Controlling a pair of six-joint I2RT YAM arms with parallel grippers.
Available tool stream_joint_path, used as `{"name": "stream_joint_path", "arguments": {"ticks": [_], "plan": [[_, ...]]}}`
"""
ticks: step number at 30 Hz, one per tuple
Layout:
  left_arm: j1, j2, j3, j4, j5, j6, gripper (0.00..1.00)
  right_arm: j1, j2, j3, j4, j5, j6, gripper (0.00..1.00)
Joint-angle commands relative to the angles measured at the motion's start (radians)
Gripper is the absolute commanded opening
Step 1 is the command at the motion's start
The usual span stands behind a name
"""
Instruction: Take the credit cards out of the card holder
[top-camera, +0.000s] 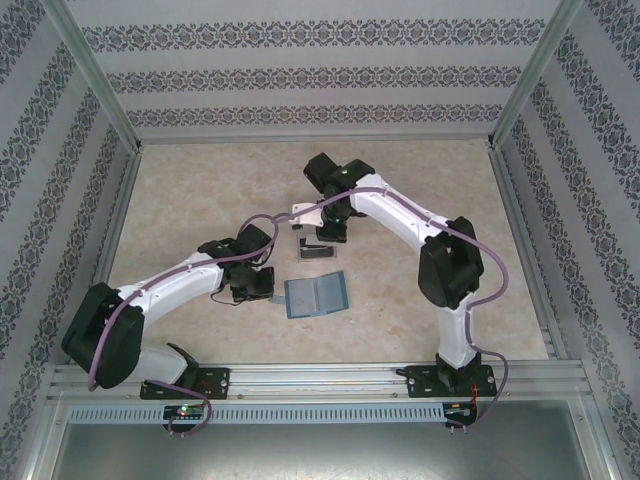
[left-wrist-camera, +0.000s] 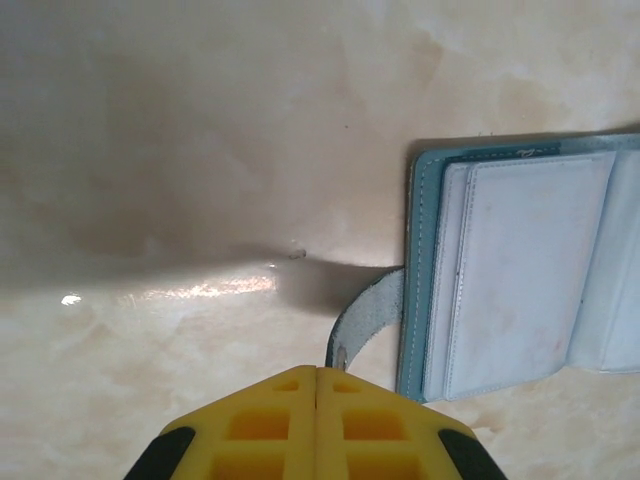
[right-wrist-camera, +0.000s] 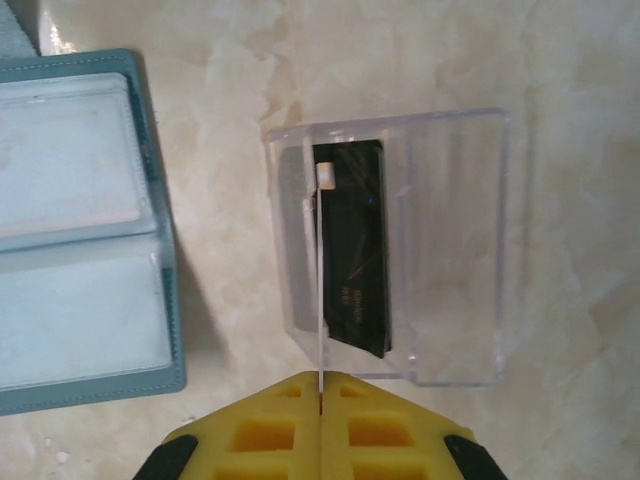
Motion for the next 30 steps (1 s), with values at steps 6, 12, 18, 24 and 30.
{"name": "stream_joint_path", "arguments": {"ticks": [6,12,18,24,30], "plan": [[0.046,-0.021,-0.014,-0.01,-0.005,-0.003,0.04,-0.017,0.129,0.233,-0.148,0.024,-0.075,0.0],[0.064,-0.017,-0.017,-0.01,0.001,0.006,0.04,-0.03,0.216,0.355,-0.2,0.019,-0.085,0.0],[0.08,-0.016,-0.026,-0.009,0.006,0.01,0.05,-0.035,0.286,0.445,-0.241,0.002,-0.085,0.0],[0.092,-0.014,-0.027,-0.007,0.012,0.015,0.05,-0.04,0.33,0.484,-0.266,0.001,-0.086,0.0],[0.1,-0.012,-0.031,-0.006,0.016,0.019,0.04,-0.039,0.36,0.497,-0.306,-0.039,-0.091,0.0]]}}
